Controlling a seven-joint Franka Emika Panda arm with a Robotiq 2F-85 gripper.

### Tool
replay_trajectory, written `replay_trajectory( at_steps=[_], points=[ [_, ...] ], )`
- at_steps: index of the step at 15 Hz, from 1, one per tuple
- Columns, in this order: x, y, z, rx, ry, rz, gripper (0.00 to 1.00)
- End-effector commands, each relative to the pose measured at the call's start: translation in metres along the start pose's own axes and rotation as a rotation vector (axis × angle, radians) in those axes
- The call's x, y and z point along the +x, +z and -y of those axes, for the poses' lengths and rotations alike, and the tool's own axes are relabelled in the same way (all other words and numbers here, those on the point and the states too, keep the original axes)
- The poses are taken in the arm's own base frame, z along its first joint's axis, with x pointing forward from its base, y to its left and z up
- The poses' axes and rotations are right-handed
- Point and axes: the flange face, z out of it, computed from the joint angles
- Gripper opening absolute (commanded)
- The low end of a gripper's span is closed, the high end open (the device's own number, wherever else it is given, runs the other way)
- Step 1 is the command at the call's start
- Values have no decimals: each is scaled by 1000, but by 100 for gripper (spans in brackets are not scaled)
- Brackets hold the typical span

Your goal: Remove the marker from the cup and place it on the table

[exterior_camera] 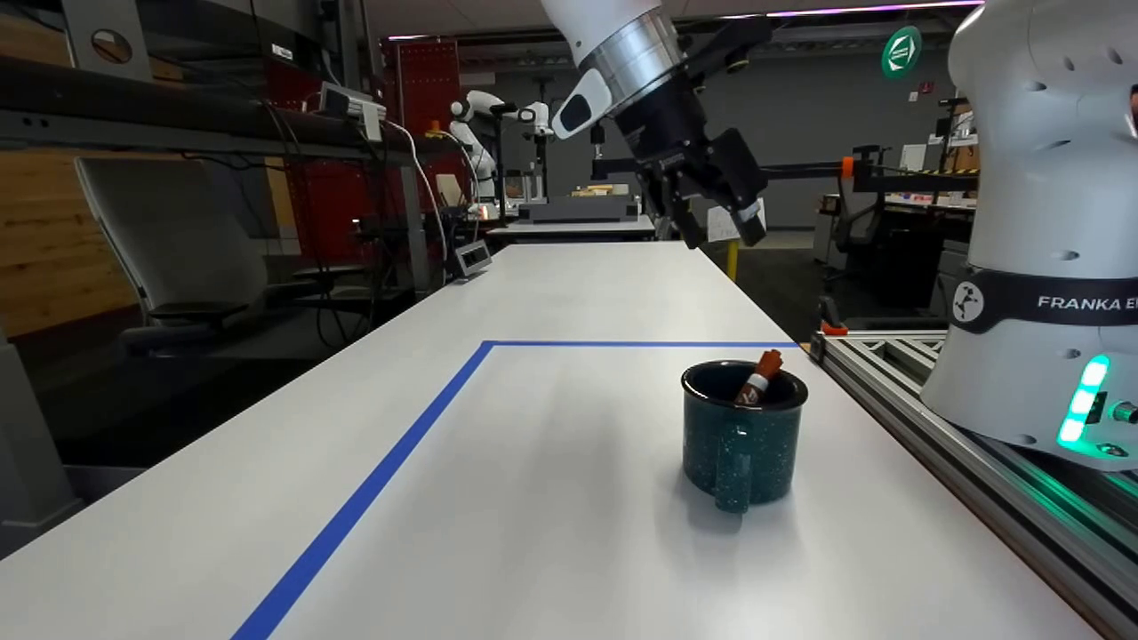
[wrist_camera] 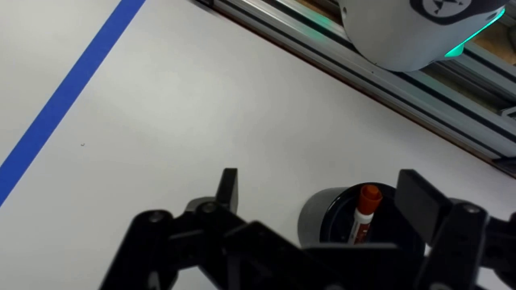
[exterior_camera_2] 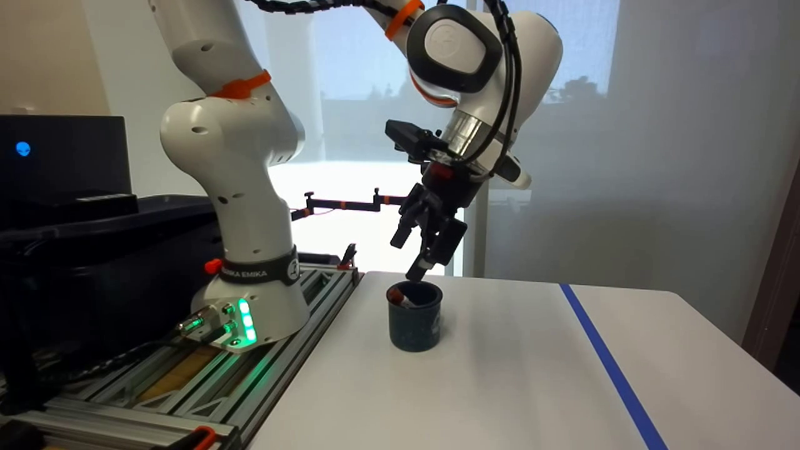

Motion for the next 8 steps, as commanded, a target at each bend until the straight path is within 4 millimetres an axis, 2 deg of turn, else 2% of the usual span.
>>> replay_trajectory(
  at_steps=[1,8],
  points=[
    [8,7,16,-14,-149,27,100],
    [21,22,56,-90,-331,47,100]
  ],
)
